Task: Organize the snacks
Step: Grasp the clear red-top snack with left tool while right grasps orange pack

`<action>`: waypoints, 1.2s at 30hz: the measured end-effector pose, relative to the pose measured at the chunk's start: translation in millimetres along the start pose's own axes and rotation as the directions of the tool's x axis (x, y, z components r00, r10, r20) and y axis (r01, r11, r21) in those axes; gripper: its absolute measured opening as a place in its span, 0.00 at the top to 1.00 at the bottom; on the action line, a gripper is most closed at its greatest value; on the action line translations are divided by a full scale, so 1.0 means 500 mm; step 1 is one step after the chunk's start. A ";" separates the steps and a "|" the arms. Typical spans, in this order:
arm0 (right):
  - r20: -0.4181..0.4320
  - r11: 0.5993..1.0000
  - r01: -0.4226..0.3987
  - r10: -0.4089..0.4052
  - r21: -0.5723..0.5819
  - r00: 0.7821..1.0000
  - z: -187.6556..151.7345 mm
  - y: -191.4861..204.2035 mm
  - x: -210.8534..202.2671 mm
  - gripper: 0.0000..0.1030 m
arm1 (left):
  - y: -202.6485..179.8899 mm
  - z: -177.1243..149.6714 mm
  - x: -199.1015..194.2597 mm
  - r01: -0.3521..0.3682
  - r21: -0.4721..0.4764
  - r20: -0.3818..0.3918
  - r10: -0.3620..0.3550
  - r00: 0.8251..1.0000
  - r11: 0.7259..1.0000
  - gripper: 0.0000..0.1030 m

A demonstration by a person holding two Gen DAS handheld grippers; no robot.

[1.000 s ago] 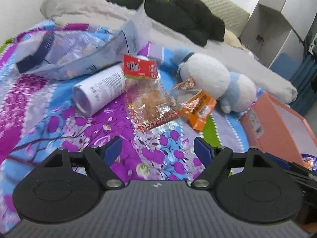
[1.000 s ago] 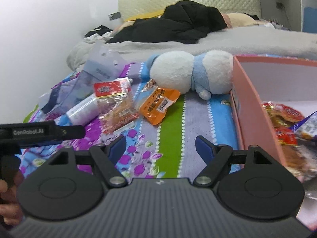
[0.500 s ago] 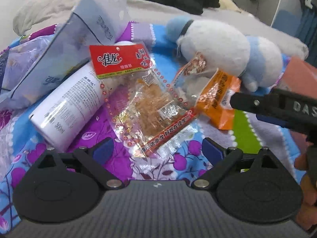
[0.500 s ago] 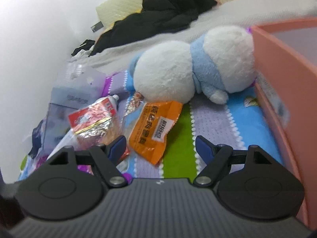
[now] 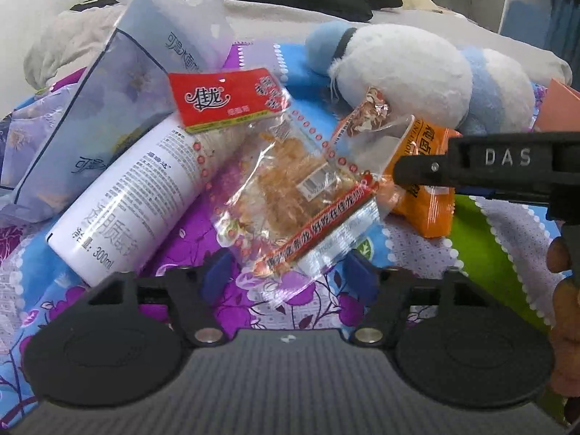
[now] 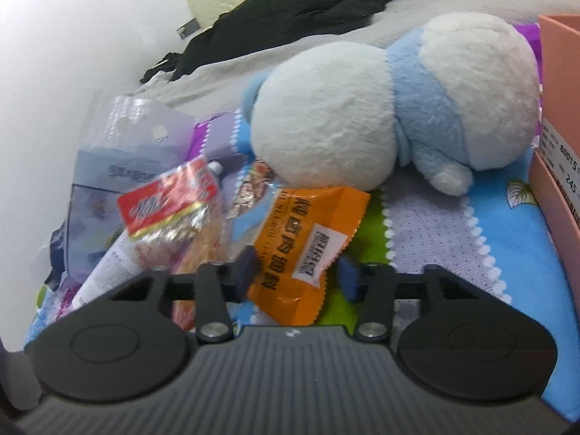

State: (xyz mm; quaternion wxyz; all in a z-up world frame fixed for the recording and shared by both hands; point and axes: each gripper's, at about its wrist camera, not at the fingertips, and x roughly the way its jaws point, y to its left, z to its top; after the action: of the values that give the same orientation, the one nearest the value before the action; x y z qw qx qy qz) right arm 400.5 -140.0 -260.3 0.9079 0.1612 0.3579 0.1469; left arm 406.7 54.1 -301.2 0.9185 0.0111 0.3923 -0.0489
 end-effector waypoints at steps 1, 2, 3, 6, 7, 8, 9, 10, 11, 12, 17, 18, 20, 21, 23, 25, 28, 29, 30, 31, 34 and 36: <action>0.004 1.000 0.011 -0.011 -0.019 1.000 -0.001 0.005 -0.004 0.65 | -0.002 0.000 -0.002 0.003 0.004 0.001 -0.003 1.000 1.000 0.41; 0.008 0.999 0.019 -0.019 -0.033 1.000 -0.003 0.010 -0.007 0.67 | -0.005 0.000 -0.005 0.006 0.010 0.001 -0.006 1.000 1.000 0.45; 0.011 0.999 0.026 -0.025 -0.035 1.000 -0.004 0.011 -0.013 0.75 | -0.007 0.000 -0.007 0.009 0.010 0.001 -0.009 1.000 1.000 0.55; 0.016 0.999 0.025 -0.025 -0.022 1.000 -0.009 0.008 -0.036 0.82 | -0.008 0.002 -0.013 0.041 -0.004 0.001 -0.041 0.999 0.999 0.79; 0.020 0.999 0.028 -0.028 -0.024 0.999 -0.011 0.007 -0.045 0.83 | -0.006 0.001 -0.015 0.050 -0.013 0.002 -0.050 0.999 0.999 0.87; 0.022 0.999 0.033 -0.033 -0.027 0.999 -0.014 0.007 -0.053 0.83 | -0.005 -0.001 -0.018 0.059 -0.024 0.003 -0.059 0.998 0.998 0.90; 0.025 0.999 0.038 -0.037 -0.029 0.999 -0.016 0.009 -0.059 0.85 | -0.004 -0.002 -0.020 0.065 -0.031 0.004 -0.065 0.998 0.997 0.92; 0.026 0.999 0.046 -0.045 -0.028 0.999 -0.018 0.009 -0.067 0.85 | -0.003 -0.006 -0.026 0.075 -0.041 0.008 -0.075 0.997 0.996 0.93; 0.029 0.998 0.054 -0.053 -0.027 0.998 -0.021 0.008 -0.075 0.85 | -0.001 -0.009 -0.032 0.089 -0.053 0.011 -0.089 0.996 0.995 0.93; 0.033 0.998 0.062 -0.061 -0.024 0.998 -0.024 0.006 -0.085 0.85 | -0.002 -0.013 -0.039 0.099 -0.061 0.011 -0.099 0.995 0.993 0.94; 0.041 0.996 0.084 -0.083 -0.021 0.996 -0.040 0.005 -0.121 0.86 | -0.009 -0.039 -0.092 0.132 -0.078 0.042 -0.129 0.991 0.988 0.95; 0.041 0.996 0.090 -0.089 -0.022 0.995 -0.046 0.007 -0.129 0.86 | -0.009 -0.044 -0.105 0.137 -0.084 0.047 -0.134 0.990 0.987 0.95; 0.042 0.995 0.095 -0.094 -0.026 0.995 -0.059 0.012 -0.150 0.87 | -0.010 -0.059 -0.138 0.144 -0.082 0.056 -0.139 0.989 0.986 0.95; 0.041 0.995 0.098 -0.097 -0.025 0.994 -0.066 0.014 -0.160 0.87 | -0.012 -0.065 -0.154 0.146 -0.078 0.056 -0.142 0.988 0.986 0.95; 0.037 0.994 0.103 -0.102 -0.023 0.994 -0.081 0.019 -0.181 0.89 | -0.014 -0.077 -0.187 0.157 -0.077 0.052 -0.153 0.987 0.985 0.95; 0.025 0.995 0.098 -0.097 -0.016 0.995 -0.097 0.024 -0.204 0.90 | -0.017 -0.092 -0.233 0.177 -0.077 0.057 -0.173 0.983 0.981 0.95; 0.014 0.996 0.087 -0.087 -0.002 0.996 -0.123 0.031 -0.249 0.91 | -0.021 -0.114 -0.292 0.199 -0.080 0.059 -0.194 0.979 0.977 0.95; 0.015 0.996 0.087 -0.087 -0.004 0.996 -0.131 0.034 -0.264 0.91 | -0.023 -0.122 -0.312 0.203 -0.079 0.060 -0.199 0.978 0.976 0.95; 0.014 0.996 0.090 -0.090 -0.005 0.996 -0.139 0.035 -0.277 0.92 | -0.025 -0.132 -0.334 0.205 -0.078 0.061 -0.200 0.978 0.976 0.95; 0.010 0.996 0.093 -0.093 -0.002 0.996 -0.148 0.034 -0.291 0.92 | -0.026 -0.142 -0.353 0.208 -0.079 0.059 -0.204 0.977 0.975 0.95; -0.010 0.996 0.085 -0.085 -0.001 0.996 -0.170 0.037 -0.326 0.92 | -0.031 -0.167 -0.405 0.214 -0.078 0.048 -0.211 0.976 0.974 0.95; -0.018 0.997 0.080 -0.081 -0.018 0.997 -0.185 0.045 -0.355 0.92 | -0.033 -0.183 -0.434 0.215 -0.077 0.039 -0.212 0.976 0.974 0.96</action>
State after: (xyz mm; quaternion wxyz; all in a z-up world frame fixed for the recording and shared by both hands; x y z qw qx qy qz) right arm 208.2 -170.1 -208.7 0.9111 0.1374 0.3713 0.1148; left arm 189.8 60.8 -207.6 0.9135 -0.0689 0.3787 -0.1316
